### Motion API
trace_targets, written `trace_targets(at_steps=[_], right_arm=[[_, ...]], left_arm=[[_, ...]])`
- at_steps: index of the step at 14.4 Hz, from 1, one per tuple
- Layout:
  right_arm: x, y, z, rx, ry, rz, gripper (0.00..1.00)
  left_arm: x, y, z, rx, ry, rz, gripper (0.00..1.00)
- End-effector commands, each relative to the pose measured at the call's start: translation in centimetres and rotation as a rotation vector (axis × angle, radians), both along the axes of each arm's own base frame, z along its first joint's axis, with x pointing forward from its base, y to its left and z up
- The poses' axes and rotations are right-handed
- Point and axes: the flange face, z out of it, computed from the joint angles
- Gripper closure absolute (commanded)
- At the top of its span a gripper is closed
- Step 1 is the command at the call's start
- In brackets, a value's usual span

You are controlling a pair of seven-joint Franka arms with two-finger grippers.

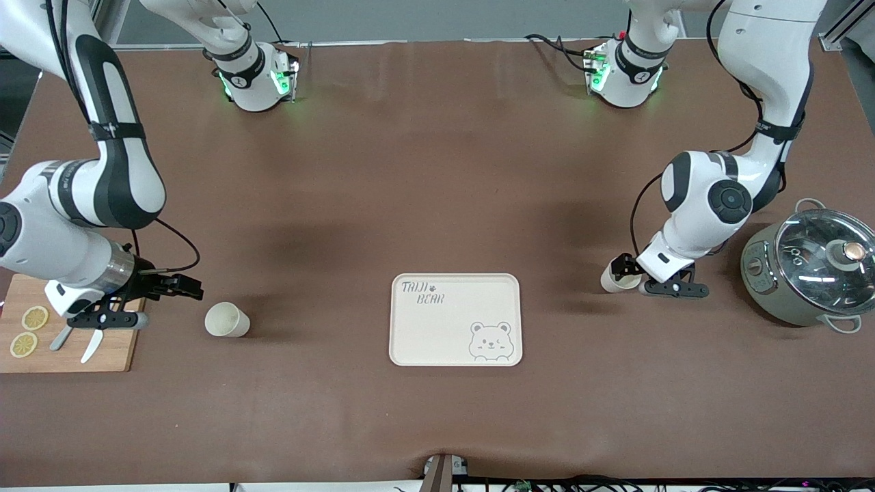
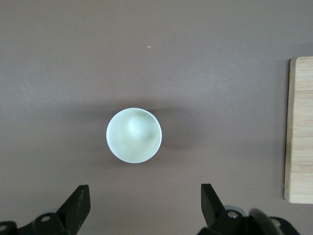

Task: Place white IKEA cup upright on tray with both arms
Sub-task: 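Lower the left gripper around the cup while the right gripper reaches the other cup, then lift the cup with the left gripper while the right gripper grasps its cup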

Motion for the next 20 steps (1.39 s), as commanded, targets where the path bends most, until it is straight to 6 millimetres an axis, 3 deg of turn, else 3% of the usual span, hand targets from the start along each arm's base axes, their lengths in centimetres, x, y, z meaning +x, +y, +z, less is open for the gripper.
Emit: trace_targets(at_steps=[1,5,7,16,20], right_arm=[[0.2,-0.3,-1.0,-0.017,-0.006,0.005,0.0],[0.4,-0.3,-2.2,-0.019,-0.001,0.005,0.0],[0.4,-0.2,-3.0,-0.018,0.009,0.007,0.0],[1.0,-0.4,-8.4,-0.072,-0.026,0.042,0.0],[1.1,-0.4,-9.2,-0.073,-0.034,0.044,0.0]], left_arm=[[0.7,-0.2,-0.5,0.008,-0.01,-0.016,0.0],[0.4,-0.4,-1.9,0.01,0.015,-0.02,0.0],[0.3,0.3,-2.0,0.009,0.023,0.016,0.99],[1.0,-0.4,-2.1,0.002,0.014,0.024,1.0],[2.1,-1.9,-0.8,-0.017,-0.017,0.071,1.0]])
